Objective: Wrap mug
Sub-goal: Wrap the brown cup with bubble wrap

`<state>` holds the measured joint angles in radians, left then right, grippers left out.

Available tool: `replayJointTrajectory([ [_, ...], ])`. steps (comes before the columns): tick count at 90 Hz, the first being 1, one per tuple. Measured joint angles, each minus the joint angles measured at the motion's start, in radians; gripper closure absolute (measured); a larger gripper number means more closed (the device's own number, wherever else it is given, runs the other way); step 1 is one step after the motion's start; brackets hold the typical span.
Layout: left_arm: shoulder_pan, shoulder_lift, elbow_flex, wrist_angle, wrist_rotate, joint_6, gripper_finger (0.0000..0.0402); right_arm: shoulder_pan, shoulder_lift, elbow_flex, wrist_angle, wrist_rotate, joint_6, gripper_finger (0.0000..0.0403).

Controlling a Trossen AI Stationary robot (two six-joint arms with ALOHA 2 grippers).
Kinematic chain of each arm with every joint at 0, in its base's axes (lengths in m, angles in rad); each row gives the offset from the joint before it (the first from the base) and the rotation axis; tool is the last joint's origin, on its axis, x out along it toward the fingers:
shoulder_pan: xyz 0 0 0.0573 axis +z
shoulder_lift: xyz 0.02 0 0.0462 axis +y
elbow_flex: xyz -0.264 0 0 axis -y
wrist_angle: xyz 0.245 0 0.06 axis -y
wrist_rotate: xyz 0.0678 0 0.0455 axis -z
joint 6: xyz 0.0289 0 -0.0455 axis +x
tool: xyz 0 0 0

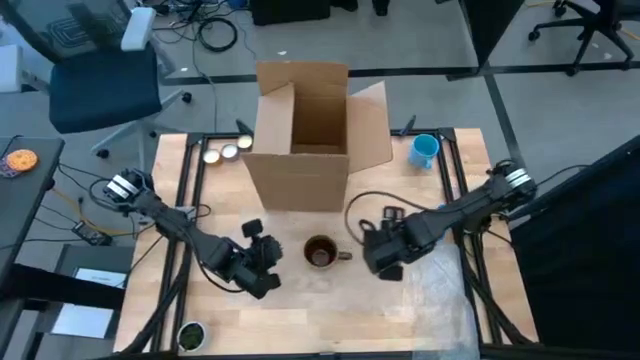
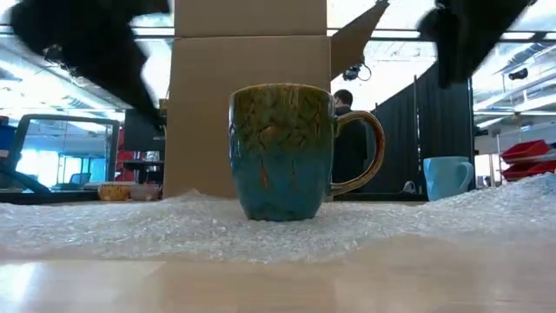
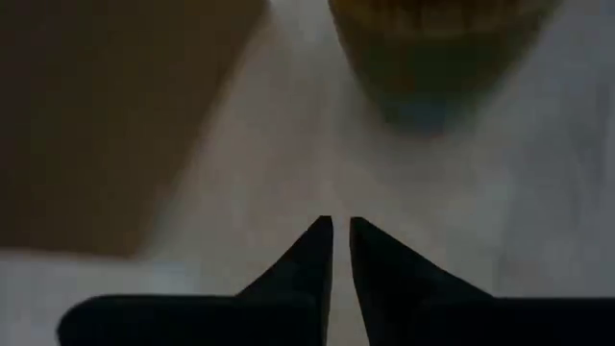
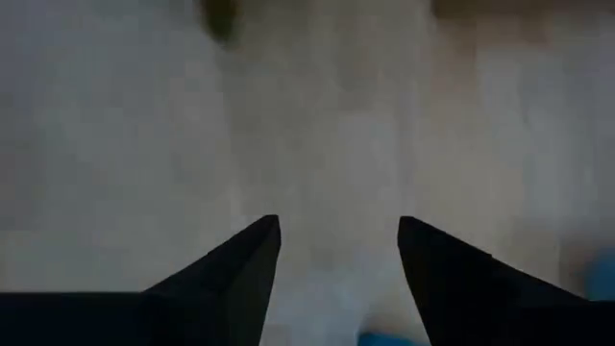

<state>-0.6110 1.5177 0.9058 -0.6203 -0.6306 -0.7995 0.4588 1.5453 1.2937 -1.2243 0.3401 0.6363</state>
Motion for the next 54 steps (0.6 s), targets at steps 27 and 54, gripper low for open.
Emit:
replayJointTrajectory([
  [27, -0.047, -0.004, -0.312, 0.361, 0.175, -0.307, 0.0375, 0.025, -0.152, -0.297, 0.125, 0.022, 0.227, 0.0211],
  [54, -0.106, -0.007, -0.315, 0.347, 0.331, -0.406, 0.0375, 0.002, -0.104, -0.425, 0.257, -0.001, 0.254, 0.0211],
])
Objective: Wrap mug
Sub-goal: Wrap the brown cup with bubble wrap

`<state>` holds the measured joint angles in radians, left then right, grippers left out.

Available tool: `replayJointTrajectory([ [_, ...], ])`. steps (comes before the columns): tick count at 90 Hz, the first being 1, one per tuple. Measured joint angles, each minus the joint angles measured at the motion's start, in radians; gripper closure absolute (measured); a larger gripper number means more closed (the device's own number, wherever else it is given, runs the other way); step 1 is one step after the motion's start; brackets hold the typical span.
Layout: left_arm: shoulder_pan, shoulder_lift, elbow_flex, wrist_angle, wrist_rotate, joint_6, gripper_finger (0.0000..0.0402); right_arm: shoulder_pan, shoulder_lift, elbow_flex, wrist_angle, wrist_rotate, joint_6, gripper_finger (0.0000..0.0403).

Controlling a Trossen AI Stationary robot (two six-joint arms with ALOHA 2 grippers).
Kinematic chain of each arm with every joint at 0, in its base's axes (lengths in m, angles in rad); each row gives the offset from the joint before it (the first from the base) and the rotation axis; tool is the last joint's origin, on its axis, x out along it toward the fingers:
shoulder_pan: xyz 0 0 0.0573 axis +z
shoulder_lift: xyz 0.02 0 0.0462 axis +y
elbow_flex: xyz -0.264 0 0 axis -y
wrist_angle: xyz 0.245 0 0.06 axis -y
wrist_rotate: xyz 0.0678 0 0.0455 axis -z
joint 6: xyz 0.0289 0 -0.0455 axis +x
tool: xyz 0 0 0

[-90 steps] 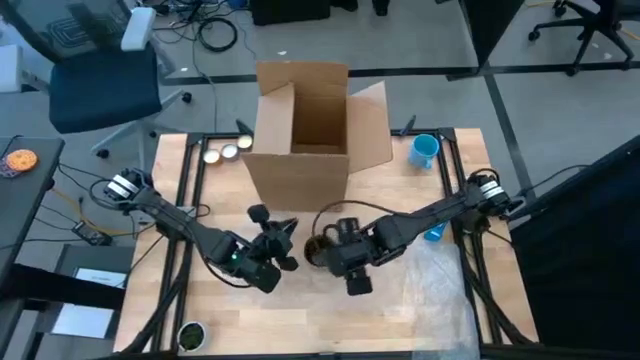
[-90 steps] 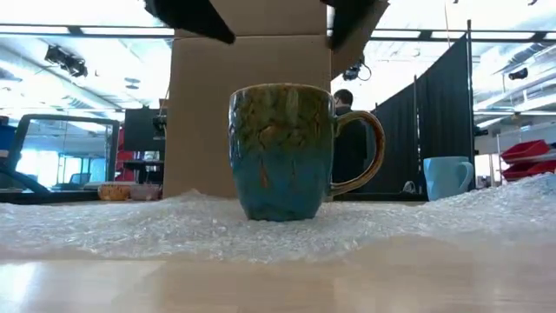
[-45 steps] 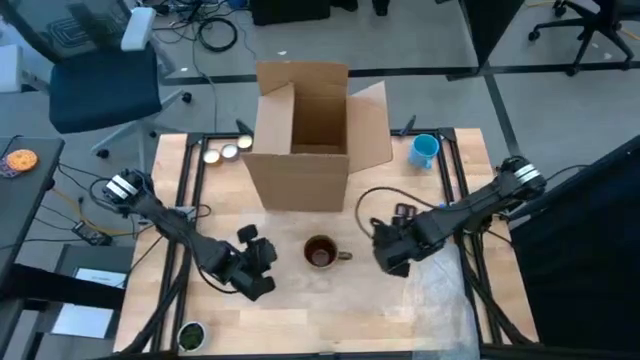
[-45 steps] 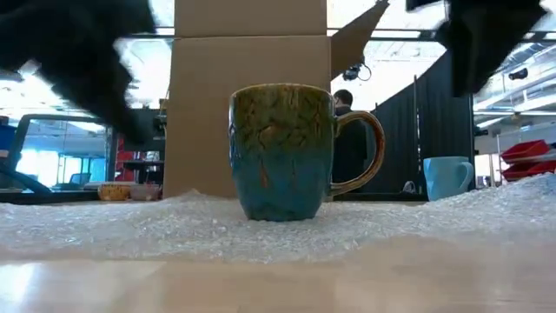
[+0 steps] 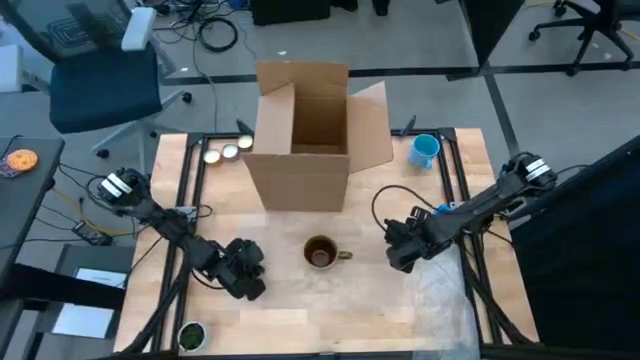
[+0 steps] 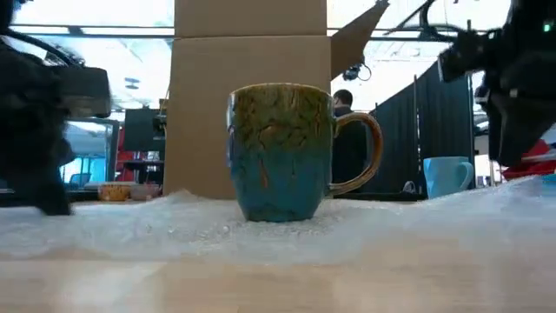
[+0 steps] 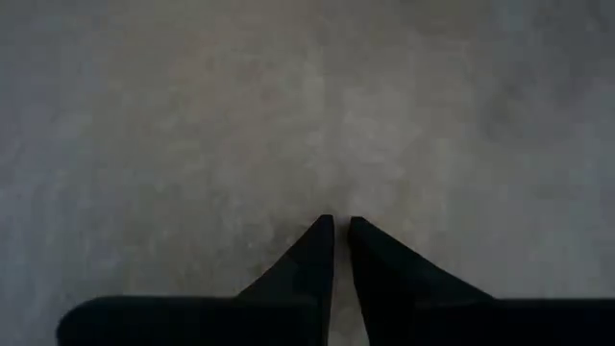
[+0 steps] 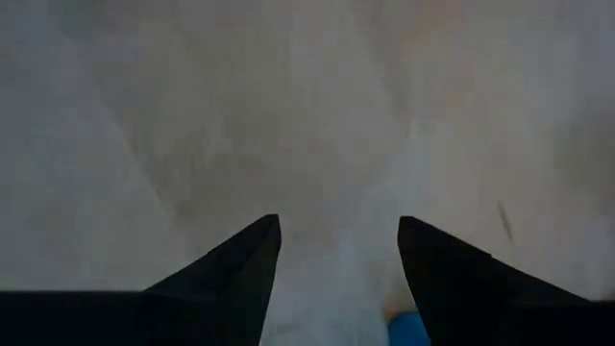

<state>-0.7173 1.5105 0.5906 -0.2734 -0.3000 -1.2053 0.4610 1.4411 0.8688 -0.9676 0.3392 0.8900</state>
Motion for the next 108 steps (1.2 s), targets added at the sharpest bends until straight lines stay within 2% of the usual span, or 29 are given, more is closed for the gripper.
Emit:
replayJointTrajectory([
  [16, -0.027, 0.003, 0.074, -0.191, 0.059, 0.013, 0.0375, -0.005, 0.012, 0.0, -0.006, 0.036, 0.0, 0.0211],
  [28, -0.026, 0.008, 0.137, -0.4, 0.025, 0.046, 0.0375, -0.047, 0.012, 0.0, -0.041, 0.076, 0.043, 0.0211],
  [34, -0.024, 0.011, 0.162, -0.52, -0.015, 0.046, 0.0375, -0.09, 0.012, 0.0, -0.038, 0.045, 0.097, 0.0211],
  [40, -0.023, 0.01, 0.182, -0.567, -0.063, 0.022, 0.0375, -0.141, 0.012, 0.0, -0.022, -0.041, 0.111, 0.0211],
  [52, -0.023, 0.01, 0.195, -0.546, -0.087, -0.002, 0.0375, -0.19, 0.001, 0.0, 0.046, -0.267, 0.084, 0.0211],
  [63, -0.024, 0.009, 0.198, -0.447, -0.098, -0.004, 0.0375, -0.153, -0.038, 0.0, 0.093, -0.359, 0.169, 0.0211],
  [79, -0.025, 0.01, 0.199, -0.323, -0.115, -0.004, 0.0375, -0.03, -0.086, 0.0, 0.192, -0.352, 0.363, 0.0211],
  [89, -0.025, 0.01, 0.188, -0.282, -0.187, -0.004, 0.0375, 0.039, -0.081, -0.001, 0.253, -0.331, 0.444, 0.0211],
  [108, -0.024, 0.01, 0.137, -0.209, -0.239, -0.004, 0.0375, 0.086, -0.017, -0.095, 0.461, -0.308, 0.539, 0.0211],
])
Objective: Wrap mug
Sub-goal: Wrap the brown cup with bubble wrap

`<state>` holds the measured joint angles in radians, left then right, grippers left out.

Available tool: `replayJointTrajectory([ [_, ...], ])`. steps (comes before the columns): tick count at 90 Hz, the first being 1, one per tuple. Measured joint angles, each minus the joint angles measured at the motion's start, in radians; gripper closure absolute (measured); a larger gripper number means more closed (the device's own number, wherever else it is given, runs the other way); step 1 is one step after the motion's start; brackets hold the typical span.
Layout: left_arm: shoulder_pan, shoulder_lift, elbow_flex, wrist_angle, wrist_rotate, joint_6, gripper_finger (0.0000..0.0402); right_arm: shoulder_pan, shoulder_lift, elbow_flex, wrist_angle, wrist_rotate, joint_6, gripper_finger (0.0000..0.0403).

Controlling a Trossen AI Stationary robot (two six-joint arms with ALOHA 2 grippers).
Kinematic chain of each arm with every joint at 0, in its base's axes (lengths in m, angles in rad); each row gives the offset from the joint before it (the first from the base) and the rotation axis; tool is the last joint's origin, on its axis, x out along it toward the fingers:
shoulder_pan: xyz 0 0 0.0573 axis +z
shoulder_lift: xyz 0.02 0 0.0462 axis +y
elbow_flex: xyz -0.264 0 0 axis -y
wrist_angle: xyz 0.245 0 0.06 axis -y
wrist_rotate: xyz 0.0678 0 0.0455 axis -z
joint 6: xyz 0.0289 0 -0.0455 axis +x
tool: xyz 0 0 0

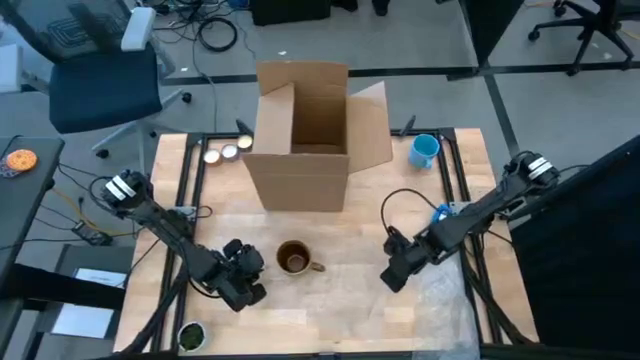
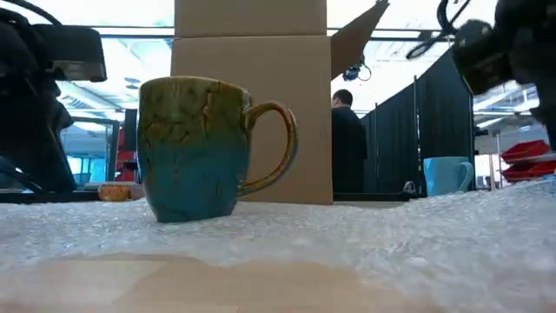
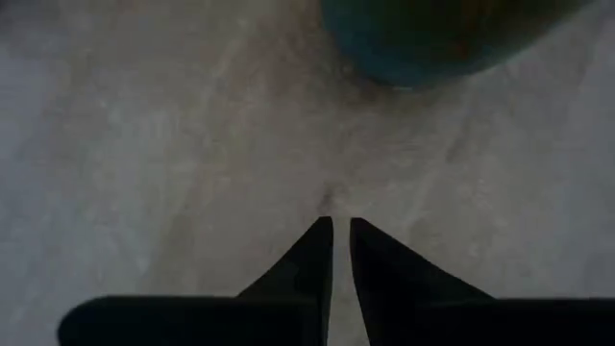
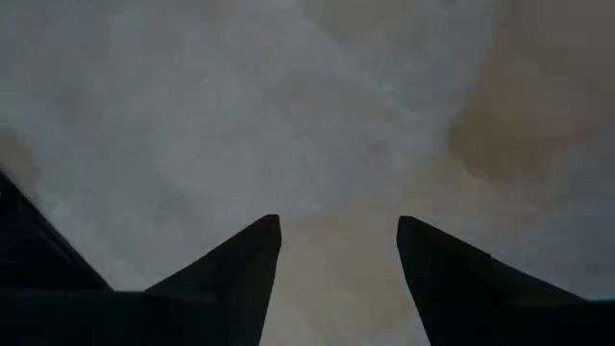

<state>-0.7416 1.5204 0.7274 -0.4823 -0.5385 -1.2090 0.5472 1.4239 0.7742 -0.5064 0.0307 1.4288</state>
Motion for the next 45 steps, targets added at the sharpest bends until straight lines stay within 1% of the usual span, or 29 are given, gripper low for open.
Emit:
replayJointTrajectory([
  [14, 0.002, 0.012, -0.057, 0.115, -0.02, -0.001, 0.0375, -0.039, 0.053, -0.084, 0.184, 0.002, 0.028, 0.0211],
  [22, 0.002, 0.033, -0.081, 0.193, -0.011, 0.0, 0.0375, -0.078, 0.065, -0.103, 0.265, 0.006, -0.014, 0.0211],
  [30, 0.002, 0.068, -0.084, 0.245, 0.001, 0.0, 0.0375, -0.117, 0.064, -0.101, 0.319, 0.032, -0.074, 0.0211],
  [45, 0.002, 0.125, -0.083, 0.351, -0.013, 0.001, 0.0375, -0.172, 0.054, -0.063, 0.341, 0.046, -0.19, 0.0218],
])
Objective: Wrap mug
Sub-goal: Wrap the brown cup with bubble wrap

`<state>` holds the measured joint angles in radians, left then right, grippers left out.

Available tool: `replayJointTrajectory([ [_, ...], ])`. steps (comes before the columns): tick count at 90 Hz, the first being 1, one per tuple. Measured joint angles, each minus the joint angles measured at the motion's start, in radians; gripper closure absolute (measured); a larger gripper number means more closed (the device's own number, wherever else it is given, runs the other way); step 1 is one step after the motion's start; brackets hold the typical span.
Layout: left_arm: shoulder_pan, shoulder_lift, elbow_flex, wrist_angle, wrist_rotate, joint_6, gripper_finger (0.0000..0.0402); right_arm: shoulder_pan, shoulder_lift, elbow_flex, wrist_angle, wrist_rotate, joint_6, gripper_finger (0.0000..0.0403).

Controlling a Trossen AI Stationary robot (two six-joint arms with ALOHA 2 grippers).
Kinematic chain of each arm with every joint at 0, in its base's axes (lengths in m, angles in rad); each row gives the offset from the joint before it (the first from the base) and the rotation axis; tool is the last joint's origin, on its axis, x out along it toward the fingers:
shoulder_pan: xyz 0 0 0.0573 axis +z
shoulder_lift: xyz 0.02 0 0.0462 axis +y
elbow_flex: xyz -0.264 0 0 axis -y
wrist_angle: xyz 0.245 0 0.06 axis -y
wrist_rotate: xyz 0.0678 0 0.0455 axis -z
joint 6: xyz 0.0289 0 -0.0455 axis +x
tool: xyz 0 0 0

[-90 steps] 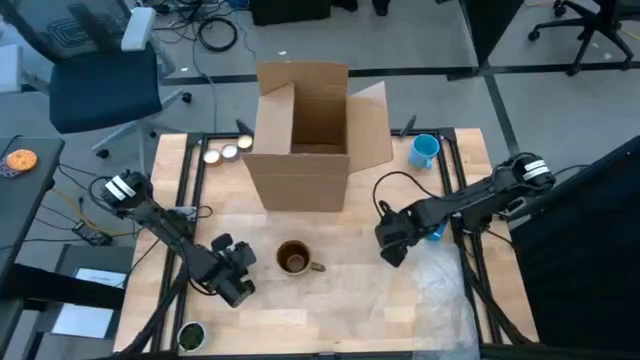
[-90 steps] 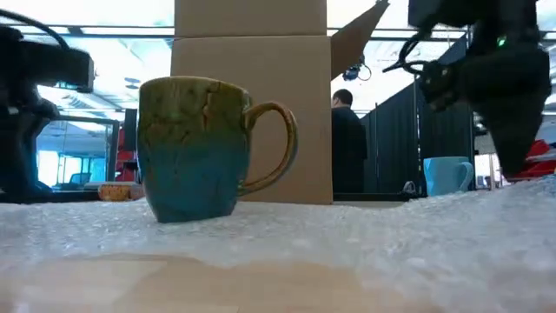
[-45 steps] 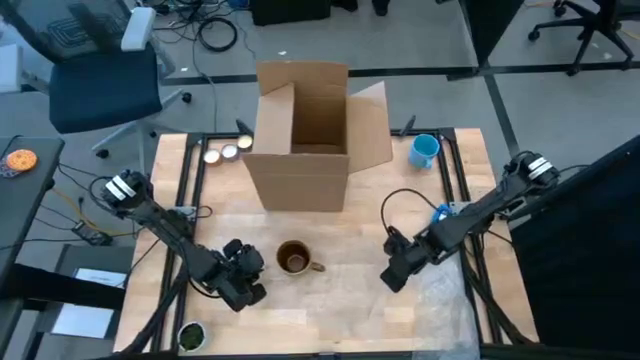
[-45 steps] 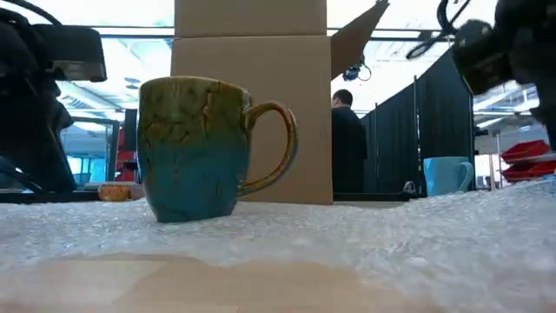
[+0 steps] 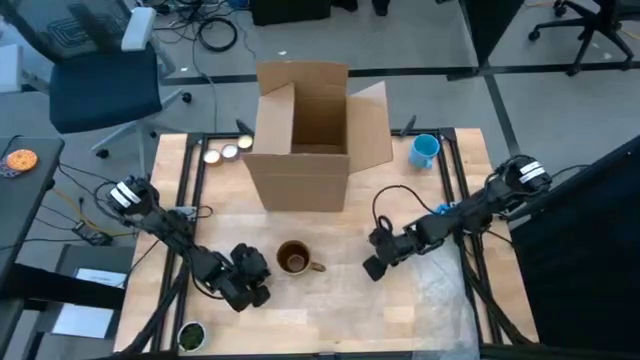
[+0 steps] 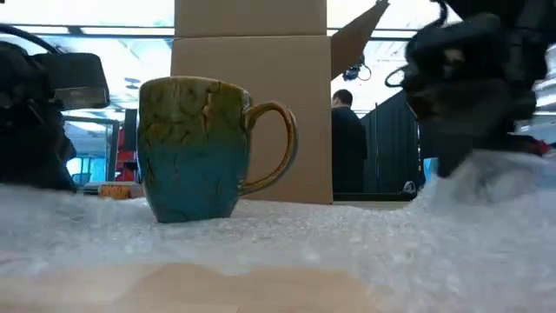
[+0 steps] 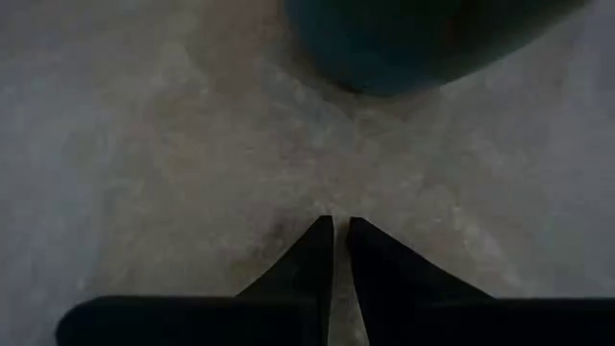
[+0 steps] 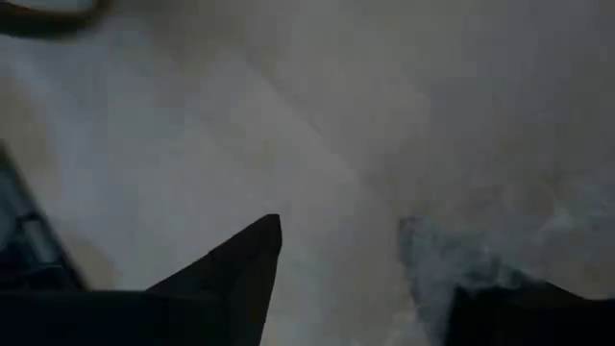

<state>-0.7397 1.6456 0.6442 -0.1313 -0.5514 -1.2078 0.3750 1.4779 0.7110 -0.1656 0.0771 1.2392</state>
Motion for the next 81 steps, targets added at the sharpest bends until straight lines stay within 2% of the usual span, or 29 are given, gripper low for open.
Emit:
replayJointTrajectory([
  [12, 0.0, 0.031, 0.0, 0.113, -0.014, 0.039, 0.0375, -0.022, -0.001, 0.037, -0.032, 0.021, -0.144, 0.0261],
  [26, 0.0, 0.041, 0.0, 0.173, 0.021, 0.085, 0.0375, -0.027, -0.001, 0.104, -0.179, 0.024, -0.256, 0.0371],
  [30, 0.0, 0.039, 0.0, 0.175, 0.046, 0.101, 0.0375, -0.026, -0.001, 0.133, -0.239, 0.026, -0.283, 0.0389],
  [38, 0.0, 0.038, 0.001, 0.175, 0.094, 0.128, 0.0375, -0.026, -0.001, 0.205, -0.376, 0.069, -0.326, 0.0394],
  [52, -0.001, 0.038, 0.001, 0.172, 0.103, 0.131, 0.0375, -0.026, -0.001, 0.34, -0.574, 0.196, -0.424, 0.0401],
  [70, -0.001, 0.039, 0.0, 0.169, 0.11, 0.136, 0.0375, -0.026, -0.001, 0.403, -0.532, 0.22, -0.515, 0.0403],
  [81, 0.0, 0.009, 0.0, 0.165, 0.217, 0.149, 0.0375, -0.021, -0.001, 0.403, -0.478, 0.223, -0.547, 0.0403],
])
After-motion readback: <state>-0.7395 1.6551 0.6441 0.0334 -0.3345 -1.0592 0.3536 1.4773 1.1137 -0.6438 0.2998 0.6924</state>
